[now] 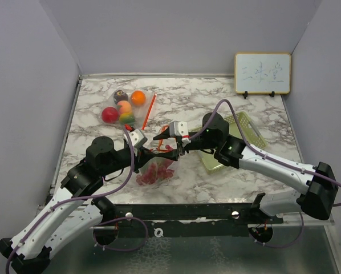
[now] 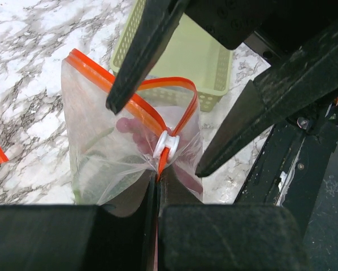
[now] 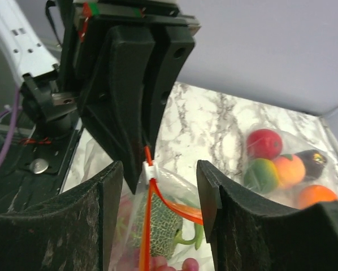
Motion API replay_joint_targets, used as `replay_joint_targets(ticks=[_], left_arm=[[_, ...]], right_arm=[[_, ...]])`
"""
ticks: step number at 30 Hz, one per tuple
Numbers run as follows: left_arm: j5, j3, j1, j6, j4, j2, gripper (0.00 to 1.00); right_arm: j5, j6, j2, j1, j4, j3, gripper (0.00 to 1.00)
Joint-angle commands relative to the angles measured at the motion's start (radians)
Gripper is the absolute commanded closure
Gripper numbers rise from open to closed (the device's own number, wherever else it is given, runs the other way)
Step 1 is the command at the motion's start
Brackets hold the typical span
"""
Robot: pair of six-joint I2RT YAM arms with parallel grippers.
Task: Place the food in the zip-top bag and seal the zipper
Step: Zip the zipper food storage bag at the center of the board.
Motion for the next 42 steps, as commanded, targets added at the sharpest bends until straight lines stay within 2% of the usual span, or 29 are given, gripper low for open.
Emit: replay_joint_targets(ticks=[1, 15, 19, 26, 29, 32, 34, 37, 42], left_arm=[[0.022, 0.017, -0.002, 0.011, 0.045, -0.022, 1.00], [0.023, 0.006, -0.001, 0.013, 0.051, -0.026, 1.00], [0.025, 0.004, -0.002, 0.012, 0.051, -0.026, 1.00], [0.031, 0.001, -0.001, 0.009, 0.054, -0.026, 1.00], [0.029, 0.002, -0.002, 0.011, 0.053, -0.027, 1.00], [0.030, 0.000, -0.002, 0.010, 0.052, -0.028, 1.00], [0.031, 0.001, -0.001, 0.009, 0.050, -0.030, 1.00], [0.027, -0.002, -0.002, 0.009, 0.049, -0.035, 1.00], [0.019, -0.004, -0.002, 0.014, 0.037, -0.041, 1.00]], right_arm=[[-0.151, -0.025, 0.032, -0.008, -0.084, 0.049, 0.45], [-0.119, 0.010, 0.025, -0.023, -0.035, 0.029, 0.62], [-0.125, 0.019, 0.033, -0.027, -0.030, 0.039, 0.71], [-0.132, 0.033, 0.042, -0.029, -0.013, 0.048, 0.64], [-0.137, 0.041, 0.047, -0.029, -0.004, 0.051, 0.58], [-0.147, 0.050, 0.053, -0.029, 0.004, 0.057, 0.59], [-0.154, 0.052, 0.059, -0.029, -0.003, 0.064, 0.63], [-0.136, 0.059, 0.061, -0.029, -0.006, 0.065, 0.79], [-0.108, 0.071, 0.045, -0.031, 0.004, 0.052, 0.87]])
